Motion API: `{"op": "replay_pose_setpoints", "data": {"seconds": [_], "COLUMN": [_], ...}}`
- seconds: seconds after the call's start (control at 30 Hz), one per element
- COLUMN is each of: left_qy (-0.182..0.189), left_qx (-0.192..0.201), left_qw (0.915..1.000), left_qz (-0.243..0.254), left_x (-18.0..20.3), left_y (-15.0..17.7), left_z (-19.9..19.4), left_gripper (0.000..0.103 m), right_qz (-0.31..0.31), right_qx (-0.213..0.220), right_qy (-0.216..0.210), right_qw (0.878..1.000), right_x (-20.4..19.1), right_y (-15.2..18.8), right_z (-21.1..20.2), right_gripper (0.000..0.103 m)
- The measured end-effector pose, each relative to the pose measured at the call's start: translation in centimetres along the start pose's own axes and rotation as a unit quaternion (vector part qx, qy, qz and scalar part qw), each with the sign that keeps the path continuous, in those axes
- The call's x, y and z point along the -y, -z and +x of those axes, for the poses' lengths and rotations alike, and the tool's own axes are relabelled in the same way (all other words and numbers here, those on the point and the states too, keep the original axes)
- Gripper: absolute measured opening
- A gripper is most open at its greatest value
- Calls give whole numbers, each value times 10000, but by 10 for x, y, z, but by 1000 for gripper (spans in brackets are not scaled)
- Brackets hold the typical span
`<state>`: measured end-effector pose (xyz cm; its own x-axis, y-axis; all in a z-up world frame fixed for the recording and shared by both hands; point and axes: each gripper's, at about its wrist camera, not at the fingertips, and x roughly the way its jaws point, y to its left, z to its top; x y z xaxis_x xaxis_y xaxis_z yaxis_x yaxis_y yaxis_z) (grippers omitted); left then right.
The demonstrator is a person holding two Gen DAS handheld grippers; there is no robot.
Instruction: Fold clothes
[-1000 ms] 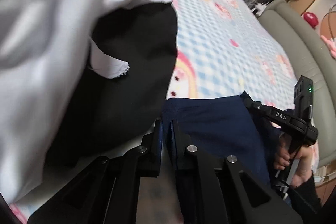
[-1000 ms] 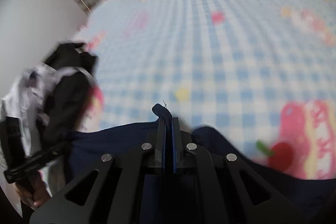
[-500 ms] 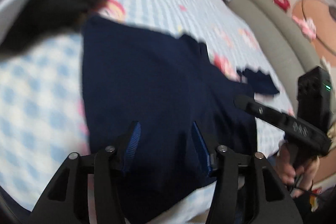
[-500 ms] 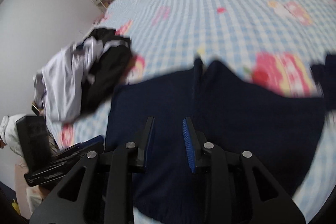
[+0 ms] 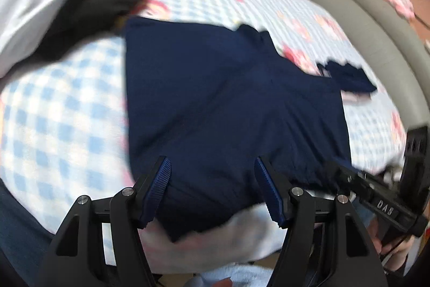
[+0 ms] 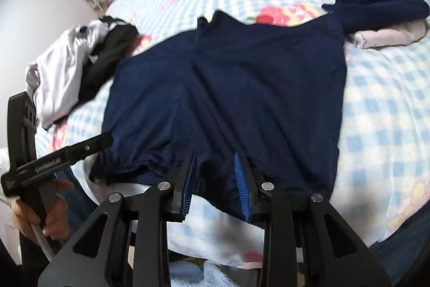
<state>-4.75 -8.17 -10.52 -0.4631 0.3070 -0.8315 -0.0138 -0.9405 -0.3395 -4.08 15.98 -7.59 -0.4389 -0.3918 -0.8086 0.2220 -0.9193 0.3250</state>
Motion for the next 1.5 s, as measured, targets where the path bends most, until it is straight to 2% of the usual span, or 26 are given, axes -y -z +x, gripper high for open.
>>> {"op": "replay_pose_setpoints", "data": {"seconds": [0.1, 0.17, 0.23, 0.3, 0.4, 0.43, 0.47, 0.57, 0.63, 0.73, 0.8, 0.9, 0.93, 1.03, 1.2, 1.3, 1.43, 1.5], "left_qy": [-415, -504, -474, -288, 415, 447, 304, 53, 70, -70, 150, 340, 402, 450, 52, -187, 240, -104], "left_qx": [-343, -455, -467, -293, -79, -143, -243, -439, -583, -564, -309, -115, -50, -176, -280, -343, -29, -325], "left_qw": [9983, 9975, 9977, 9991, 9990, 9987, 9990, 9987, 9975, 9981, 9994, 9993, 9990, 9983, 9982, 9972, 9952, 9931], "left_qz": [210, 179, 103, 59, -165, -218, -229, -259, -382, -244, -102, 125, 200, 331, 523, 637, 953, 1123], "left_x": [4, 0, -2, -1, 3, 2, 0, -8, -13, -4, 7, 24, 29, 39, 50, 56, 81, 88], "left_y": [15, 20, 21, 22, 17, 17, 17, 24, 27, 29, 20, 11, 8, 6, 18, 25, 17, 19], "left_z": [13, 10, 2, -12, -20, -16, -11, -2, -1, -10, -23, -21, -20, 0, 2, 3, -2, 15], "left_gripper": [67, 67, 65, 65, 65, 65, 65, 65, 65, 65, 65, 63, 63, 63, 60, 57, 57, 57], "right_qz": [-128, -123, -87, -48, 110, 159, 165, 122, 152, 266, 314, 350, 326, 333, 607, 666, 628, 618], "right_qx": [-96, -325, -325, -256, 38, 117, 81, -247, -383, -313, -157, 189, 158, -47, -487, -432, -412, -435], "right_qy": [195, 400, 380, 388, 121, 44, 68, 316, 373, 298, 149, 11, 95, 213, 389, 426, 510, 573], "right_qw": [9997, 9986, 9987, 9989, 9999, 9998, 9998, 9991, 9985, 9987, 9993, 9992, 9993, 9992, 9962, 9959, 9959, 9955], "right_x": [-2, 4, 9, 14, 20, 22, 23, 27, 32, 39, 42, 48, 49, 56, 70, 75, 69, 66], "right_y": [6, 11, 17, 20, 18, 17, 16, 22, 29, 30, 26, 14, 12, 15, 32, 35, 35, 34], "right_z": [4, 8, 2, -9, -26, -29, -26, -12, -10, -23, -36, -52, -49, -36, -24, -35, -35, -33], "right_gripper": [34, 34, 35, 34, 38, 39, 39, 39, 39, 39, 39, 40, 40, 40, 40, 42, 43, 43]}}
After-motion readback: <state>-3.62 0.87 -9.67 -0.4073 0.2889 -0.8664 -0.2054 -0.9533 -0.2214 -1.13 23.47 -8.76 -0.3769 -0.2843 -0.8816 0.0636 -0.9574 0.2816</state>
